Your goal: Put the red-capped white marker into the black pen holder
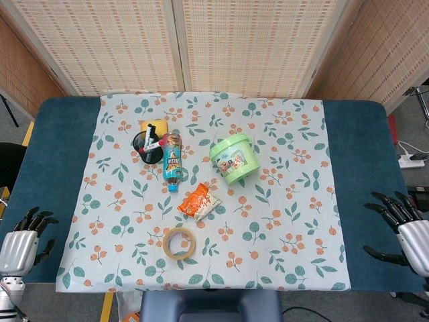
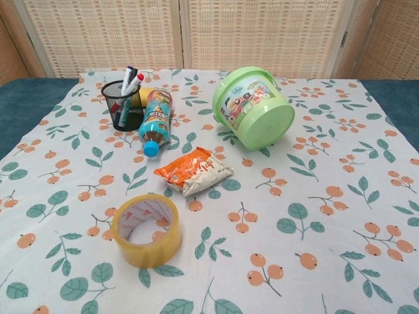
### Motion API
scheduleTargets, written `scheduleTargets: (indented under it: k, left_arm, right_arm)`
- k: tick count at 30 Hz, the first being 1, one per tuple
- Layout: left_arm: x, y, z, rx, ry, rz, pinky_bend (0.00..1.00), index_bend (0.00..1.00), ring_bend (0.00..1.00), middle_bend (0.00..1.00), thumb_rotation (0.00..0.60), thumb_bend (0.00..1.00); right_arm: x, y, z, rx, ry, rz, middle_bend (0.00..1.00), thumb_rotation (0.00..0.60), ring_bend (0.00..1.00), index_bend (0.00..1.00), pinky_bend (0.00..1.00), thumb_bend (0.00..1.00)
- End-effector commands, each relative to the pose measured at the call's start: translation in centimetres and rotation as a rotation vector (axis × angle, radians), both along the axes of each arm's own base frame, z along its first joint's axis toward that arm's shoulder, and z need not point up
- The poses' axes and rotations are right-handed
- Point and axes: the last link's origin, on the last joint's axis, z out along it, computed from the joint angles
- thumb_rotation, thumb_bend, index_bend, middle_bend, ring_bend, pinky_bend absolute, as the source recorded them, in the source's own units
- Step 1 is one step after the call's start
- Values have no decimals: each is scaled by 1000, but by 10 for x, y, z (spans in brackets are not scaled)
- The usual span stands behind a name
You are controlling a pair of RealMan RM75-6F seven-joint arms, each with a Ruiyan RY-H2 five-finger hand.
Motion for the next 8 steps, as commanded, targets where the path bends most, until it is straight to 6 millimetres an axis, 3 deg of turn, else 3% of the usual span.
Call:
scheduleTargets:
  k: [1,8]
  left_arm:
    - [-1,2,-2,-6,-1,1,277,366,80,211,600,323]
    - [-1,5,0,-6,17,-6,277,377,83,212,600,322]
  right_arm:
    - [-1,-1,-1,5,4,-6,83,600,127,238,0,0]
    - [-2,-3,-3,12,13,-15,83,600,126,237,0,0]
